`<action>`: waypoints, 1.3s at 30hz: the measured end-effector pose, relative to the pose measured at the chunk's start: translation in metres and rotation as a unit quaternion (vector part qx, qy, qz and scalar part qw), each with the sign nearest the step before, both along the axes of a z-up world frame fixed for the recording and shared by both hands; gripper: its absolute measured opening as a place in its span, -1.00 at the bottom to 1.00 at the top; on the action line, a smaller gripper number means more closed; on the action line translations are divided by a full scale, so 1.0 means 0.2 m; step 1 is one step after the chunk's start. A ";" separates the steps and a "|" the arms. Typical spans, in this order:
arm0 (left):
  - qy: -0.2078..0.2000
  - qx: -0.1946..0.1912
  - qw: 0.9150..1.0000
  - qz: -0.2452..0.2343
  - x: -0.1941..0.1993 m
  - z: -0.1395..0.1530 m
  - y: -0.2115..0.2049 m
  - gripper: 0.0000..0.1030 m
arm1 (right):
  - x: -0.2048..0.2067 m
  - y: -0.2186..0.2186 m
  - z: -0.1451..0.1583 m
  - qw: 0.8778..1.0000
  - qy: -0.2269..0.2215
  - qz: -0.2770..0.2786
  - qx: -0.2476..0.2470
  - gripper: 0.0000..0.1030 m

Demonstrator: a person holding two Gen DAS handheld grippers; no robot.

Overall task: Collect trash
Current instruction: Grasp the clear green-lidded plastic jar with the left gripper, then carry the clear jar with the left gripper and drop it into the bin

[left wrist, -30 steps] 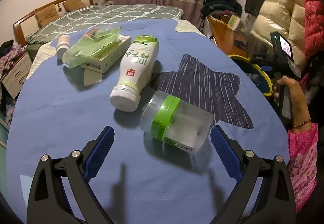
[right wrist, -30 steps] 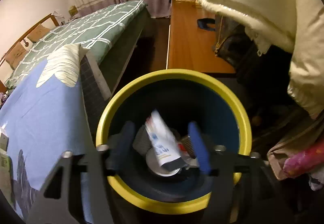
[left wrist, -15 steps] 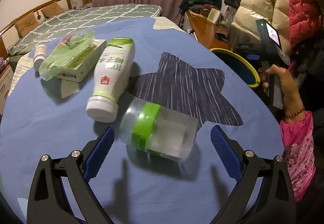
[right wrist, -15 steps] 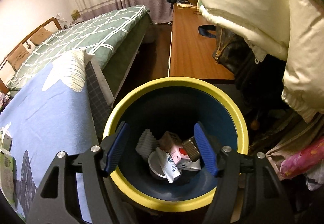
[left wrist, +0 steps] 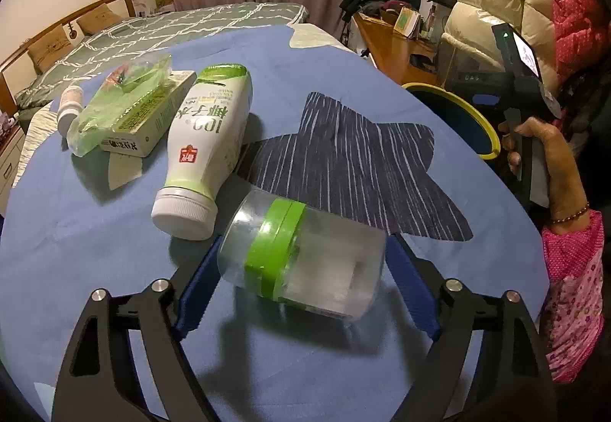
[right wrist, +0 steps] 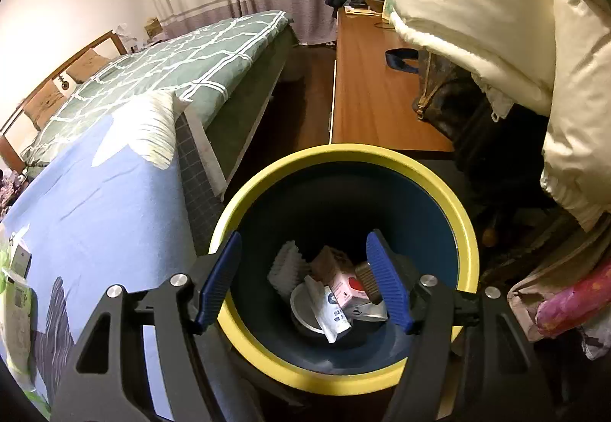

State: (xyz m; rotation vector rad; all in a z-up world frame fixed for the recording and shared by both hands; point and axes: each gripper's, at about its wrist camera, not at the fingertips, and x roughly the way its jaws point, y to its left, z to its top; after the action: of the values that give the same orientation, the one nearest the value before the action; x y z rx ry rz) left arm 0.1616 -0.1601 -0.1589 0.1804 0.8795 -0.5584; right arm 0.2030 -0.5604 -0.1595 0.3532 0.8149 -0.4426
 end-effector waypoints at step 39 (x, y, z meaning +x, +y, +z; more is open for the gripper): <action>0.003 -0.031 0.994 -0.102 0.34 0.20 -0.90 0.54 | -0.62 -0.13 0.15 0.998 -0.051 0.017 -0.034 0.33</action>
State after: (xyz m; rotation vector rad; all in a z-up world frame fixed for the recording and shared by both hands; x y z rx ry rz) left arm 0.2287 -0.3400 -0.1197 0.2142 0.8535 -0.7751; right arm 0.0797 -0.5859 -0.1290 0.2963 0.7032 -0.4157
